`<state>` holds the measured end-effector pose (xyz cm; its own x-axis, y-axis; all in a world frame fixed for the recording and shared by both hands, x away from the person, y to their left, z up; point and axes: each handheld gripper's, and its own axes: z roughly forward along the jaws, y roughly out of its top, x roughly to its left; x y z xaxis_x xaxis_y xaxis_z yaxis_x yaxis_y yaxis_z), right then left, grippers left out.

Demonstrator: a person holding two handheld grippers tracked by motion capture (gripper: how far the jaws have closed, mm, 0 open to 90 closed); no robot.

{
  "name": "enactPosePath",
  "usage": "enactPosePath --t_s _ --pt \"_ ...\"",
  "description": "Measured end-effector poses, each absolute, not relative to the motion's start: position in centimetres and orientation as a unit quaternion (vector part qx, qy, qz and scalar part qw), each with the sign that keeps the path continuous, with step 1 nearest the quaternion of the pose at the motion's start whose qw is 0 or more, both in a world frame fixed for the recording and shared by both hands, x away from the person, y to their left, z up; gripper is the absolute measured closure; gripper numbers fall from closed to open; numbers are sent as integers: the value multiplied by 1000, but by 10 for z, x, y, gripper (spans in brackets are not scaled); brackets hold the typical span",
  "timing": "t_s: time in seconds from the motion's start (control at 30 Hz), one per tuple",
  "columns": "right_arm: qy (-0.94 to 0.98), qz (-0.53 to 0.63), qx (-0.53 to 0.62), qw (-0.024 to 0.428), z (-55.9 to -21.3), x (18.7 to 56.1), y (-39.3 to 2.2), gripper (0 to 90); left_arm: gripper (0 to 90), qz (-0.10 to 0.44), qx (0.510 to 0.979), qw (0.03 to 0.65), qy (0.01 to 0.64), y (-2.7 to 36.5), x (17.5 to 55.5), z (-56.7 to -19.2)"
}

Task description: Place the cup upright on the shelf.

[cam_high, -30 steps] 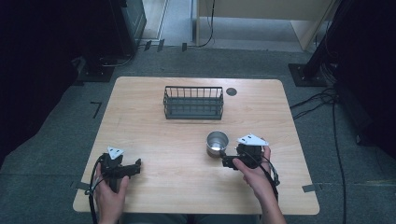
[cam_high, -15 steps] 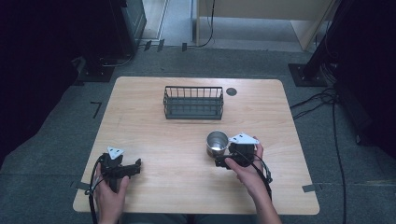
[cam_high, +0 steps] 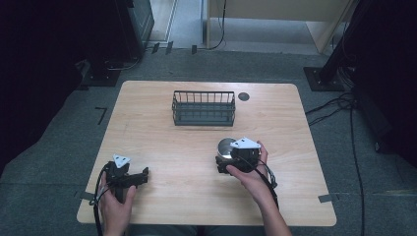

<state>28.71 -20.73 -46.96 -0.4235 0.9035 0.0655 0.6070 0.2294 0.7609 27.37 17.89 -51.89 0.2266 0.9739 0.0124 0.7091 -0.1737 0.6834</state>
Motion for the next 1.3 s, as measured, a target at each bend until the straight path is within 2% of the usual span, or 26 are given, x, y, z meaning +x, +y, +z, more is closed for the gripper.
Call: enactPosePath --t_s 0.43,0.5,0.57,0.63,1.3 --pt "761 348 504 213 -478 297 -196 37 0 233 730 284 577 179 274 -519" --pt "760 344 506 218 -479 298 -195 63 0 233 730 284 577 179 274 -519" --pt "755 337 513 230 -480 299 -195 143 0 233 730 284 577 179 274 -519" --pt "756 335 512 233 -480 299 -196 157 0 233 730 284 576 179 274 -519" --pt "762 352 490 236 -462 311 -183 171 0 233 730 284 576 179 274 -519"
